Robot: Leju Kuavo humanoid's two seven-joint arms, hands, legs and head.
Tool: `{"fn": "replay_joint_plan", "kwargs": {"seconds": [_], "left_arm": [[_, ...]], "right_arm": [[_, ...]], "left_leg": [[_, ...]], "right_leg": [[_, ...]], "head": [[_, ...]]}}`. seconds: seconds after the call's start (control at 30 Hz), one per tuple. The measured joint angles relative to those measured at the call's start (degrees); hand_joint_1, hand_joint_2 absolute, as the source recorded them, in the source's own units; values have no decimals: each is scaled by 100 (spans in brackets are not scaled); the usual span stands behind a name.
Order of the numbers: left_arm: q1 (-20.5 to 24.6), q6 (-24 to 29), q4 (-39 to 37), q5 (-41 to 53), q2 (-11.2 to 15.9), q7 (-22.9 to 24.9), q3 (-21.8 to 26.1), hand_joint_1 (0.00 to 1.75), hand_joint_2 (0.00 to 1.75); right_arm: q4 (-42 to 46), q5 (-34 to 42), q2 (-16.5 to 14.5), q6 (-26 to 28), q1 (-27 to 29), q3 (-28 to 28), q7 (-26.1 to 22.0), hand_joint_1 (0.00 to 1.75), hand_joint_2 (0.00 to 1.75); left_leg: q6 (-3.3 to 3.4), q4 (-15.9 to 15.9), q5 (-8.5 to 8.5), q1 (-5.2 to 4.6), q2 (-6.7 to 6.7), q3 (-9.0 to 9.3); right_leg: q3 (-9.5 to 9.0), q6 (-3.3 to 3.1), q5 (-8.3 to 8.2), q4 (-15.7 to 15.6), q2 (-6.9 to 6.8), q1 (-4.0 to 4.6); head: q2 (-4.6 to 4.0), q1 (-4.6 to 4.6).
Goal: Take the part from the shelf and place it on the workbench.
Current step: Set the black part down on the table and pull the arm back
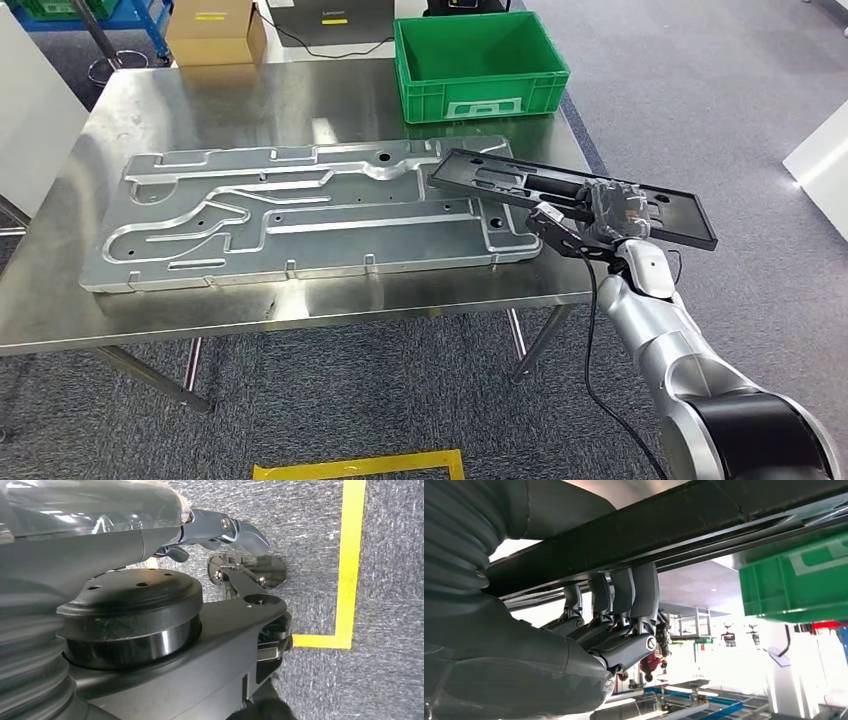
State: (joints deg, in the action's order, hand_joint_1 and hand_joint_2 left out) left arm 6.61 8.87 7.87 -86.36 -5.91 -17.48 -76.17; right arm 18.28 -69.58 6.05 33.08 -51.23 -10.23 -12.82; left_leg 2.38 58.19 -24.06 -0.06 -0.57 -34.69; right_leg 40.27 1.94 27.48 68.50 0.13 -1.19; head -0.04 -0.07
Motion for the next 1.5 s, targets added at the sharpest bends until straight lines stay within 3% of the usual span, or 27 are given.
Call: {"fn": "replay_joint_plan", "kwargs": {"seconds": [0.07,0.1,0.2,0.27,0.37,0.4,0.43,0.47,0.53,0.6,0.77,0.83,0.9,0.93,0.97,1.0,1.07,1.13,1.2,1.27,1.33,1.43,1.47,1.5], "left_arm": [[6,0,0,4,-2,5,-14,0,175],[6,0,0,4,-2,8,-18,0,175],[3,0,0,2,-3,10,-22,0,175],[6,3,0,-2,-1,25,-22,0,175],[-3,31,0,-14,1,103,-24,0,175],[-9,51,0,-20,1,140,-24,0,175],[-12,73,0,-27,1,172,-24,0,175],[-11,91,0,-33,1,198,-24,0,175],[-4,112,0,-42,2,227,-23,0,175],[4,116,0,-46,3,240,-23,0,175],[1,105,2,-42,-2,274,-25,0,175],[9,99,2,-36,-3,280,-25,0,175],[5,92,2,-31,-5,289,-27,0,175],[1,91,2,-28,-5,292,-30,0,175],[-2,91,2,-26,-5,293,-33,0,175],[-1,92,2,-23,-5,294,-36,0,175],[8,93,4,-21,-7,294,-48,0,175],[17,96,6,-21,-11,293,-60,0,175],[16,96,7,-22,-16,293,-66,0,175],[16,97,7,-24,-19,282,-71,0,175],[24,97,7,-28,-17,263,-73,0,175],[12,96,7,-43,-15,240,-73,0,175],[5,96,7,-47,-15,233,-73,0,175],[0,96,7,-50,-14,227,-73,0,175]], "right_arm": [[-5,-143,-22,-99,-67,-55,94,175,175],[-9,-215,-43,-158,-103,-90,142,175,175],[-35,-401,-130,-334,-159,-199,272,175,175],[-51,-507,-213,-430,-183,-276,333,175,175],[-78,-637,-341,-566,-225,-383,422,175,175],[-93,-672,-386,-625,-234,-416,443,175,175],[-108,-704,-435,-681,-240,-448,459,175,175],[-119,-733,-480,-727,-249,-477,479,175,175],[-131,-784,-563,-783,-290,-527,524,175,175],[-139,-826,-615,-819,-342,-561,548,175,175],[-147,-1013,-708,-775,-369,-683,698,175,175],[-148,-1137,-722,-612,-366,-761,779,175,175],[-157,-1232,-727,-399,-344,-853,851,175,175],[-166,-1266,-727,-320,-328,-893,887,175,175],[-174,-1292,-727,-265,-317,-928,917,175,175],[-180,-1311,-727,-239,-315,-955,940,175,175],[-182,-1345,-728,-211,-335,-998,976,175,175],[-181,-1371,-732,-199,-359,-1033,1012,175,175],[-182,-1382,-737,-191,-365,-1058,1037,175,175],[-183,-1384,-748,-189,-363,-1070,1038,175,175],[-182,-1395,-766,-183,-364,-1087,1038,175,175],[-187,-1477,-784,-90,-349,-1122,1094,175,175],[-190,-1524,-785,-27,-335,-1138,1139,175,175],[-192,-1575,-786,46,-321,-1160,1194,175,175]], "left_leg": [[-34,20,-16,-23,3,-12],[-58,26,-21,-31,6,-19],[-146,16,-24,-29,14,-24],[-212,177,-155,-27,20,-85],[-287,1201,-687,5,26,-537],[-302,1519,-789,18,26,-685],[-311,1632,-777,26,26,-739],[-314,1519,-659,33,26,-686],[-298,772,-293,42,30,-324],[-250,171,-102,32,30,-25],[-83,16,-44,20,22,37],[-30,-14,-19,33,25,40],[-9,-13,-16,25,22,30],[-7,-10,-17,20,18,29],[-7,-5,-20,16,14,29],[-11,0,-24,12,11,31],[-27,7,-34,5,9,38],[-63,10,-38,-7,9,29],[-116,-1,-33,-10,9,21],[-180,13,-58,-15,12,21],[-240,327,-269,-12,18,-116],[-307,1418,-761,30,23,-636],[-325,1619,-785,44,24,-742],[-338,1626,-712,57,25,-758]], "right_leg": [[-356,-63,-258,-715,-6,36],[-450,-89,-304,-914,-9,56],[-476,-152,-315,-1001,-13,73],[-501,-211,-340,-1048,-25,39],[-513,-267,-346,-1072,-37,28],[-513,-272,-343,-1068,-34,32],[-513,-274,-341,-1061,-30,33],[-514,-271,-337,-1052,-24,33],[-515,-248,-321,-1022,-14,30],[-505,-203,-303,-990,-6,47],[-466,-55,-238,-910,-9,39],[-256,-9,45,-448,-11,29],[106,21,376,306,-12,28],[232,26,436,557,-12,28],[261,20,384,597,-12,29],[170,3,229,396,-12,32],[-214,-58,-139,-394,-13,48],[-471,-116,-306,-933,-16,89],[-493,-154,-314,-1013,-16,126],[-508,-207,-334,-1052,-20,99],[-534,-265,-357,-1099,-39,59],[-538,-301,-352,-1099,-67,58],[-538,-302,-349,-1096,-70,58],[-539,-299,-345,-1091,-69,56]], "head": [[0,-2],[0,-4],[0,-7],[0,-17],[0,-34],[0,-34],[0,-34],[0,-35],[0,-35],[0,-32],[0,-24],[0,-20],[0,-21],[0,-21],[0,-21],[0,-21],[0,-22],[0,-23],[0,-25],[0,-27],[0,-47],[0,-69],[0,-69],[0,-69]]}}
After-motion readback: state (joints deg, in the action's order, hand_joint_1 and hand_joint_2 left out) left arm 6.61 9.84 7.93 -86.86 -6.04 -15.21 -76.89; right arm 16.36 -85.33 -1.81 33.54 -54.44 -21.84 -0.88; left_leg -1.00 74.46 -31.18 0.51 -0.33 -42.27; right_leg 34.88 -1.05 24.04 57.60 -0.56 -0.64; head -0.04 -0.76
